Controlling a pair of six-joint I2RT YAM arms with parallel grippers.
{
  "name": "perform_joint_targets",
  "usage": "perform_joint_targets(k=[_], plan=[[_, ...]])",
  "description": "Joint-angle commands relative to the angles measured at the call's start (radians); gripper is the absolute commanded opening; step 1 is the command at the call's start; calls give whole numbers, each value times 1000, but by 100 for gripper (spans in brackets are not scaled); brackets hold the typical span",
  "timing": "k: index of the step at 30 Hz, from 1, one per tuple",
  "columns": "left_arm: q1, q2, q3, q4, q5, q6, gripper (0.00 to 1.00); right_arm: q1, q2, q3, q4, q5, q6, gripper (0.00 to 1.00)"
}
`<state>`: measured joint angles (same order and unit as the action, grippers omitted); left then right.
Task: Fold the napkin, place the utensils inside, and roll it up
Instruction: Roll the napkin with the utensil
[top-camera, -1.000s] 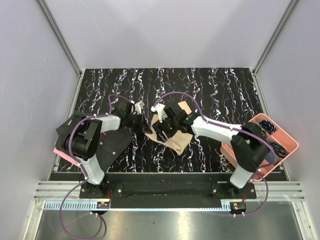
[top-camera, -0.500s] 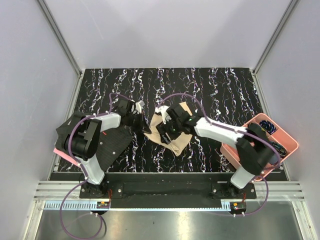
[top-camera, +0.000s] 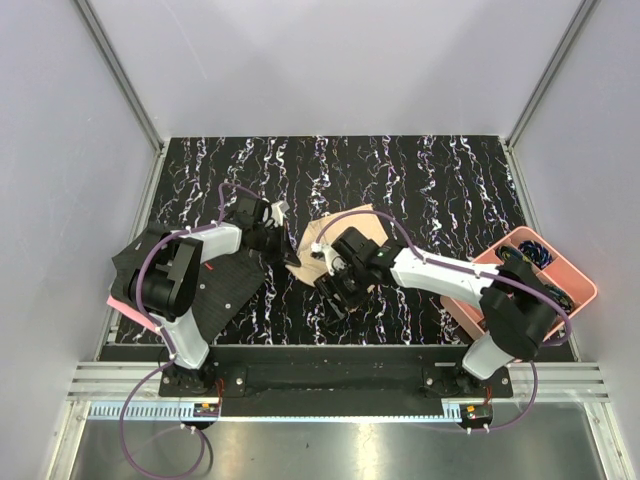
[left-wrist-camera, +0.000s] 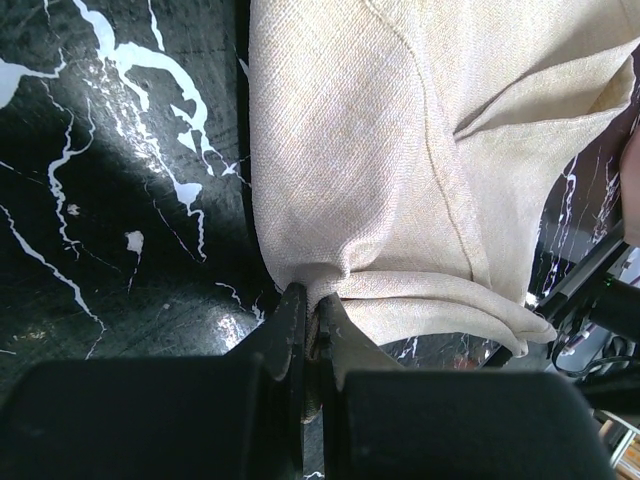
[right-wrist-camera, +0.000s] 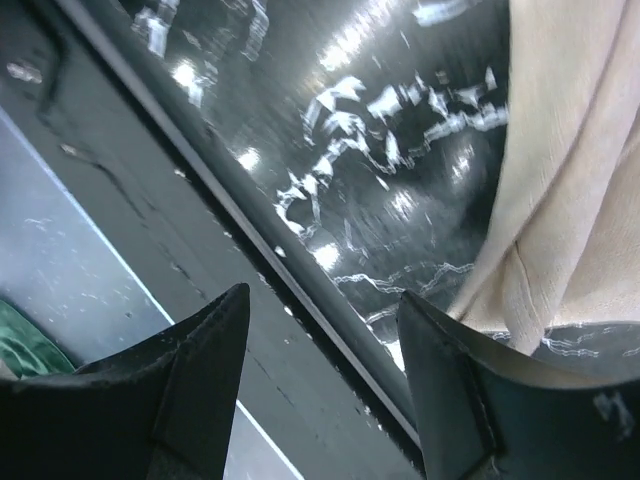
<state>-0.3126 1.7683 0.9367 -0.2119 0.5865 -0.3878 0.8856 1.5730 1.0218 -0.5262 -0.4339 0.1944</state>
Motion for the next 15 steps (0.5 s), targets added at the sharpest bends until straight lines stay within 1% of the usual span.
perform_joint_targets(k=[1, 7, 15], plan=[[1, -4, 34, -10, -23, 32, 0, 4, 30, 15, -95, 93, 14, 69], [1, -24, 31, -18, -39, 47, 0, 1, 33, 58, -132, 208, -13, 69], [1, -33, 28, -20, -37, 50, 0, -4, 59, 92, -141, 259, -30, 69]])
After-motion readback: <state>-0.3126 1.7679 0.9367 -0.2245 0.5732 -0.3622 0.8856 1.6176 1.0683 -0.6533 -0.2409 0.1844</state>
